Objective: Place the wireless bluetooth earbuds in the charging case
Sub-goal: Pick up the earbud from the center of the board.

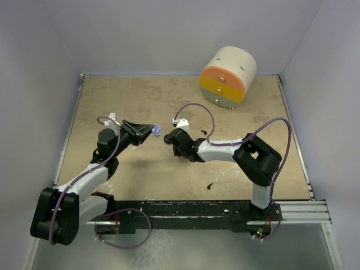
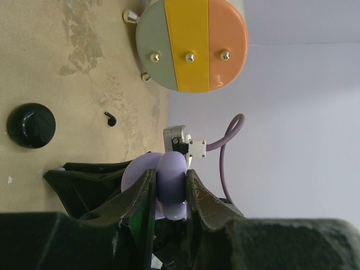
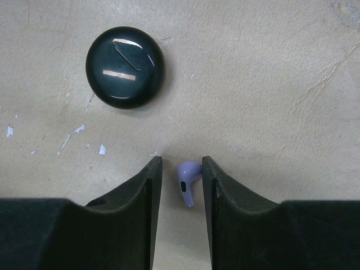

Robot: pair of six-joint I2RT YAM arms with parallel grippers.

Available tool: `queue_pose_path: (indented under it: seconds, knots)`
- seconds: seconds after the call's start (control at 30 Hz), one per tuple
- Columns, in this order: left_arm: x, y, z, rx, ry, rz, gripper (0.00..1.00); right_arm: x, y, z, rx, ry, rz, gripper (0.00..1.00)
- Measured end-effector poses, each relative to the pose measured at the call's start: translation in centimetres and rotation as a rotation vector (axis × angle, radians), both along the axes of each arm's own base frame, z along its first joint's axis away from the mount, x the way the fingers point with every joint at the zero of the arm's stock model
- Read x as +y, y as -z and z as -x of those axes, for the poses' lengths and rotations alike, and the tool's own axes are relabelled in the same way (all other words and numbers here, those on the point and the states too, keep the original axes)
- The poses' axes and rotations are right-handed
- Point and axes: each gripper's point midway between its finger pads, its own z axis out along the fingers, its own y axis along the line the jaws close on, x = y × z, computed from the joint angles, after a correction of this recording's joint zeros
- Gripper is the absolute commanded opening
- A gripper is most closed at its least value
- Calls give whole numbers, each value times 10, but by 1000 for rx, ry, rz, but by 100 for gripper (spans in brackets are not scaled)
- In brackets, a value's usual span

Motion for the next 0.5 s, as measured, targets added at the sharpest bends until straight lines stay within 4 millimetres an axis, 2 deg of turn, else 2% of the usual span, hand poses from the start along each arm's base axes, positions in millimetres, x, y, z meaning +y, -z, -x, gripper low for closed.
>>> queue_pose_path:
  seconds: [0.17,0.3,0.4,0.5]
  knots:
    - [0,0,0,0,0,0,0,-1,1,0,0,1,3,34]
    - [0,0,0,0,0,0,0,-2,1,0,-2,4,5,25]
    - [0,0,0,0,1,0,0,-2,1,0,-3,6,6,24]
    - [0,0,0,0,2,0,0,-2,1,0,-3,6,6,18]
